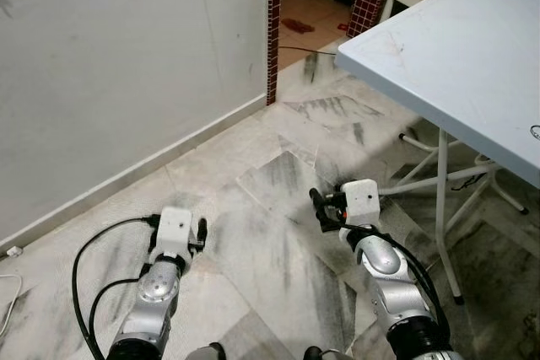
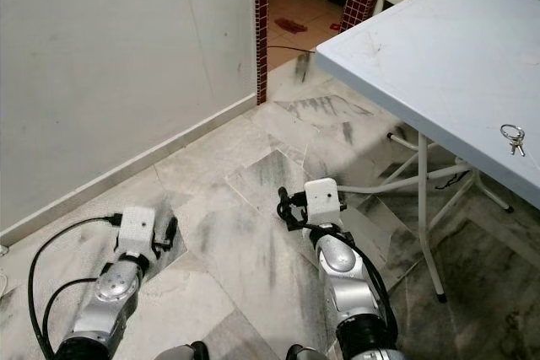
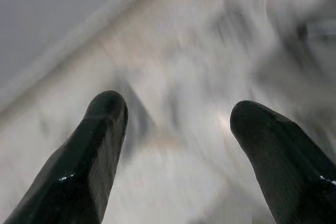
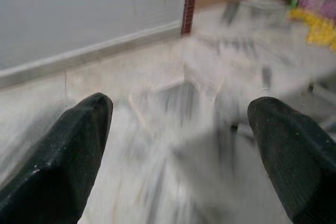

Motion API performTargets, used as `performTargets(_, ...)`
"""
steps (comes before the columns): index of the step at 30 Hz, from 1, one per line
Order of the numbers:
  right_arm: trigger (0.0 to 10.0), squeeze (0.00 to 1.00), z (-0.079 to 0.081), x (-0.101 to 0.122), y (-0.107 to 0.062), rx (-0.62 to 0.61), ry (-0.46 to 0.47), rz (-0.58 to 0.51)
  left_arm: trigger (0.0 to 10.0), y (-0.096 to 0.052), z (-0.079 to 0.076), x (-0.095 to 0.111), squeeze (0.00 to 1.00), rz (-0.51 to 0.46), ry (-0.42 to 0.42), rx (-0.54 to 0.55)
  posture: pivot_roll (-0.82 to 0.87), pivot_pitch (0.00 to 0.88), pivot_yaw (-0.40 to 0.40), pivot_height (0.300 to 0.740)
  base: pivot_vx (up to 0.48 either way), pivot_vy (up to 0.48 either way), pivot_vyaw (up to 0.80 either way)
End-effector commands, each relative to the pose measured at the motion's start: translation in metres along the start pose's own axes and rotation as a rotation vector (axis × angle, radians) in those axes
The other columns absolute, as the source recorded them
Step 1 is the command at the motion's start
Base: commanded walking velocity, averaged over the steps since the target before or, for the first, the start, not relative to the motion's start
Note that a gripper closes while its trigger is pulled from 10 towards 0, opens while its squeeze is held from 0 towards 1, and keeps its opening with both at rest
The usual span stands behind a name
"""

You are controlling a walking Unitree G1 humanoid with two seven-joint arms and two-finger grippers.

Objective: Hang keys on a hook

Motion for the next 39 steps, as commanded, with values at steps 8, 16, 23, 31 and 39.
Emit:
performTargets(8,10.0,0.00,0.001,-0.060,-0.018,0.004,0.013,0.184,10.0,-0.046,-0.014,-0.129,0.00,0.475,0.266,-0.129,-0.02,0.101,-0.013,0.740,0.000,0.000,0.00)
performTargets(16,10.0,0.00,-0.005,-0.086,-0.031,-0.018,0.026,0.263,10.0,-0.043,-0.019,-0.124,0.00,0.444,0.211,-0.129,-0.02,0.108,-0.005,0.740,0.000,0.000,0.00)
performTargets(23,10.0,0.00,-0.009,-0.090,-0.033,-0.033,0.030,0.275,10.0,-0.034,-0.004,-0.107,0.00,0.360,0.091,-0.013,-0.01,0.109,-0.003,0.740,0.000,0.000,0.00)
performTargets(31,10.0,0.00,-0.013,-0.089,-0.032,-0.047,0.044,0.269,10.0,-0.027,0.038,-0.083,0.00,0.224,-0.109,0.133,0.00,0.111,-0.009,0.740,0.000,0.000,0.00)
performTargets(39,10.0,0.00,-0.018,-0.073,-0.026,-0.046,0.037,0.196,10.0,-0.017,0.042,-0.026,0.00,-0.069,-0.141,0.094,0.00,0.119,-0.022,0.740,0.000,0.000,0.00)
Point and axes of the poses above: a point about 5 cm out from each wrist's last joint towards the gripper, its own y axis pointing out of the wrist towards the gripper, its own x axis along the axis of the wrist's last joint, z = x × y, the point moved 6 cm from there along y, pointing out of the wrist towards the gripper, and after that the axes turned 3 degrees about y, right-handed, at the moved point
